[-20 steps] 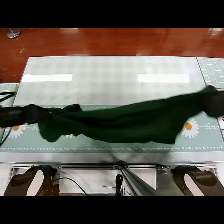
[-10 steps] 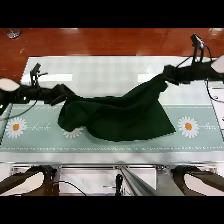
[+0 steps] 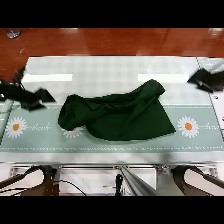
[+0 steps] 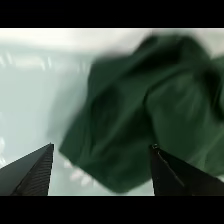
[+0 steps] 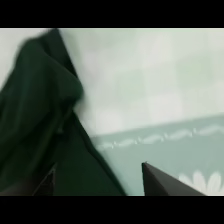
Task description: Fold the shirts.
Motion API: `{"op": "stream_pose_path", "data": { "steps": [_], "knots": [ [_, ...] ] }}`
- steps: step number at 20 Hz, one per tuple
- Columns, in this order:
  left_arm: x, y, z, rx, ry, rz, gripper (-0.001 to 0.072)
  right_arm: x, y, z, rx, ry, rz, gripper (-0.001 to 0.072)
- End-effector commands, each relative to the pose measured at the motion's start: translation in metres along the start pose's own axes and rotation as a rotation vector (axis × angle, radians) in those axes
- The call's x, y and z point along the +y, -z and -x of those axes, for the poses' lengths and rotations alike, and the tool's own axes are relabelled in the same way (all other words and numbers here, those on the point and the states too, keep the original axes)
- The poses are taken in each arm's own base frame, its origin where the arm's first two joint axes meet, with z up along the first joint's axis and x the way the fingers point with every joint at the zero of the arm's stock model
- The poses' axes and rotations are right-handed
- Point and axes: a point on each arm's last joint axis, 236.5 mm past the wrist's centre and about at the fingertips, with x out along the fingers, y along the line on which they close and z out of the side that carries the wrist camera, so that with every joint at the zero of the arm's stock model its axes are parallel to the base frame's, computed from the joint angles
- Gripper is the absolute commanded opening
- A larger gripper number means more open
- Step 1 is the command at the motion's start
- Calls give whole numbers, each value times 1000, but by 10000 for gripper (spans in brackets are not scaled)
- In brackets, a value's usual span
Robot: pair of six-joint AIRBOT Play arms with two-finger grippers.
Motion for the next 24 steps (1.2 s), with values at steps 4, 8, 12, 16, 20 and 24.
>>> {"op": "stream_pose_path", "data": {
  "steps": [4, 8, 12, 16, 20, 24],
  "knots": [
    [-2, 121, -60, 273, 175, 145, 704, -16, 129, -33, 61, -124, -163, 619],
    [-39, 85, -79, 45, 388, 208, 703, -19, 161, -44, 124, -124, -187, 619],
    [-56, 66, -91, -58, 395, 161, 481, -18, 176, -48, 168, -132, -209, 618],
    [-66, 68, -93, -60, 394, 71, 22, -15, 189, -45, 228, -141, -210, 618],
    [-74, 63, -85, -60, 413, 41, 22, -22, 216, -46, 338, -46, -165, 618],
    [-77, 63, -82, -53, 424, 31, 22, -14, 218, -61, 353, -32, -123, 618]
  ]
}}
